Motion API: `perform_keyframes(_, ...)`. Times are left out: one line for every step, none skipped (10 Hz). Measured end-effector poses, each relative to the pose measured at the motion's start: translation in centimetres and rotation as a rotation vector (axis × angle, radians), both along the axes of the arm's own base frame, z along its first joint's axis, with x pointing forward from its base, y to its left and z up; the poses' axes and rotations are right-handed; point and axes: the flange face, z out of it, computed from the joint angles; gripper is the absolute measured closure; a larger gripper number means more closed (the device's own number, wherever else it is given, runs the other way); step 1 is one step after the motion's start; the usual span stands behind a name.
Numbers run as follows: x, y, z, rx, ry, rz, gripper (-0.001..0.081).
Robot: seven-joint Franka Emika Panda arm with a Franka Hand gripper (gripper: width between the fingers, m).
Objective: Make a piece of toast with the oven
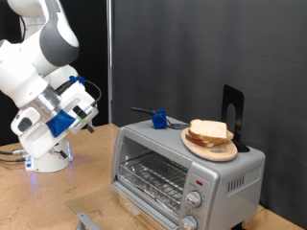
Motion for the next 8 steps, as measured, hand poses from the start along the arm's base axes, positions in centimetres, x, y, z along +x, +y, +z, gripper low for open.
perform_keyframes(0.1,0.3,0.1,0.010,-0.016,0.044,-0.0002)
perform_keyframes(0.3,0.9,1.0,0.035,-0.045,0.099,-0.0002)
perform_keyframes(0.7,1.7,2.4,0.061,-0.086,0.149,-0.0002)
perform_keyframes(0.9,2.5,3.9,0.064,-0.129,0.197,-0.0002)
perform_keyframes(1.0,3.3,5.1,0.010,-0.151,0.274,-0.0002)
perform_keyframes(1.0,4.5,6.2,-0.078,-0.147,0.364,-0.0002)
perform_keyframes(1.1,5.7,7.4,-0.177,-0.133,0.444,-0.0002)
perform_keyframes(1.4,7.0,8.6,-0.275,-0.117,0.513,-0.0002)
